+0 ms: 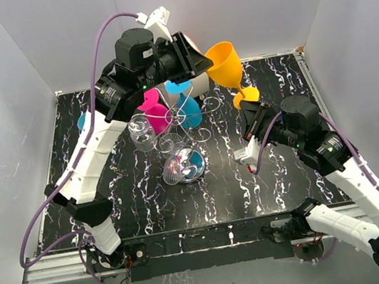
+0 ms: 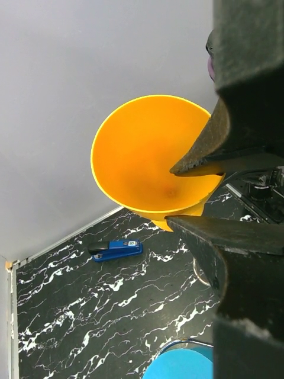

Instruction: Take the wine glass off the wine glass rack

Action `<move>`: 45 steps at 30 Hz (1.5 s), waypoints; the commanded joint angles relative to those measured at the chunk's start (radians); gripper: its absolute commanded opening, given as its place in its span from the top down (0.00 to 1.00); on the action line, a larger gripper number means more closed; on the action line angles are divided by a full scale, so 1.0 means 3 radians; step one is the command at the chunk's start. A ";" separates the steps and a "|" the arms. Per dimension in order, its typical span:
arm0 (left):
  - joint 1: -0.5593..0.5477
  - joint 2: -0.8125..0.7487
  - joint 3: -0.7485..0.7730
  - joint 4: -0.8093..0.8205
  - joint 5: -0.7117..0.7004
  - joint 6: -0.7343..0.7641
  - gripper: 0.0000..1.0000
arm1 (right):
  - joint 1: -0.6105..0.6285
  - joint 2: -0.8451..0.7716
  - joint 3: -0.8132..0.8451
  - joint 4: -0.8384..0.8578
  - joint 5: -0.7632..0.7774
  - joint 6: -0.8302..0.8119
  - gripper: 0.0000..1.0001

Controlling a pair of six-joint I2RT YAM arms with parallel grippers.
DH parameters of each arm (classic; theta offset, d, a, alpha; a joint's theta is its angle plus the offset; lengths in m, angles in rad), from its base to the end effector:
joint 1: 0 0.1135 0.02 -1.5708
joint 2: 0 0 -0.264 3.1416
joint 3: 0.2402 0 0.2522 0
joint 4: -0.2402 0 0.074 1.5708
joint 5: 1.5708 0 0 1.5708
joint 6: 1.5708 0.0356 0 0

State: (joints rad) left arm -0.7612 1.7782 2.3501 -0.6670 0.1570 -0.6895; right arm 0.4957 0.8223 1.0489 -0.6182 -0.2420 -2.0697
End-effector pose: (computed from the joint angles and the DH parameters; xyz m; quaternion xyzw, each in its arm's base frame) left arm 0.2543 -0.2500 0.5445 0.0792 0.7353 -0.4883 0.4633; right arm 0.1419 0.0864 0.3790 -0.8101 0.1701 -0.3201 0.4607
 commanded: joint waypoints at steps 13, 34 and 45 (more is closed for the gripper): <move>-0.0040 -0.0189 -0.0106 0.0157 -0.0006 -0.0007 1.00 | 0.0030 0.0040 0.0207 0.0279 -0.0305 -0.0343 0.77; -0.0035 -0.1112 -0.0609 0.0882 -0.1850 0.0692 1.00 | 0.0030 -0.0190 -0.0267 0.2206 -0.0580 0.3591 0.02; -0.0035 -0.1536 -0.0916 0.0989 -0.3171 0.1742 1.00 | 0.0025 0.0171 0.0170 0.2375 0.3238 0.7541 0.02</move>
State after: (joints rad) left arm -0.7681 1.3811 2.1056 -0.4412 -0.6083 -0.3225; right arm 0.5045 0.7918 0.9012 0.2264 0.1455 -0.3489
